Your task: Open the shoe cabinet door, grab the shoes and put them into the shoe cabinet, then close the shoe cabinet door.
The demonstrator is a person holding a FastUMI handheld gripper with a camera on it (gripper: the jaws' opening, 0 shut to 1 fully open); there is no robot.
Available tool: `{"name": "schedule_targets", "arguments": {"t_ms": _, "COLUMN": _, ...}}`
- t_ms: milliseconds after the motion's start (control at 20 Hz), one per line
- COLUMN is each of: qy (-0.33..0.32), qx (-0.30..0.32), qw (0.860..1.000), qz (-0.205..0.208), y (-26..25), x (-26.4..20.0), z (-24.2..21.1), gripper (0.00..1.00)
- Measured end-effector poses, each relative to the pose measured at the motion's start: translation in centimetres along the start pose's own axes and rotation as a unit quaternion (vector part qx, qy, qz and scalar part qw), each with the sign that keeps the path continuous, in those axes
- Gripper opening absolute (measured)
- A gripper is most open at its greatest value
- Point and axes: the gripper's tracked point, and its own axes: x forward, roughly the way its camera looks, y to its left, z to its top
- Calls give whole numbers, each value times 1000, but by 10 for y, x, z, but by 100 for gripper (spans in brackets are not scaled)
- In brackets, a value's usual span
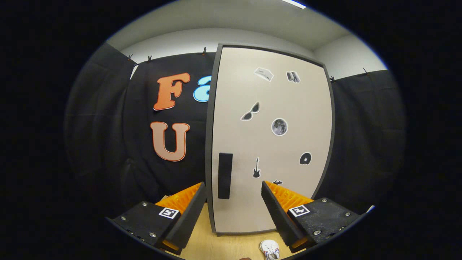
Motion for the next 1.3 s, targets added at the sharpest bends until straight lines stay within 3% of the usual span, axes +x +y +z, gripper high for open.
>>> {"name": "schedule_targets", "arguments": {"t_ms": 650, "qy": 44, "qx": 23, "qw": 999, "qz": -12, "y": 24, "x": 93, "z": -32, "gripper": 95}}
{"name": "schedule_targets", "arguments": {"t_ms": 850, "qy": 55, "qx": 29, "qw": 998, "qz": -7, "y": 31, "x": 107, "z": -39, "gripper": 85}}
{"name": "schedule_targets", "arguments": {"t_ms": 1150, "qy": 58, "qx": 33, "qw": 998, "qz": -17, "y": 26, "x": 122, "z": -44, "gripper": 61}}
{"name": "schedule_targets", "arguments": {"t_ms": 1250, "qy": 58, "qx": 24, "qw": 998, "qz": -10, "y": 26, "x": 120, "z": -44, "gripper": 60}}
{"name": "schedule_targets", "arguments": {"t_ms": 1300, "qy": 58, "qx": 7, "qw": 998, "qz": -26, "y": 18, "x": 121, "z": -46, "gripper": 58}}
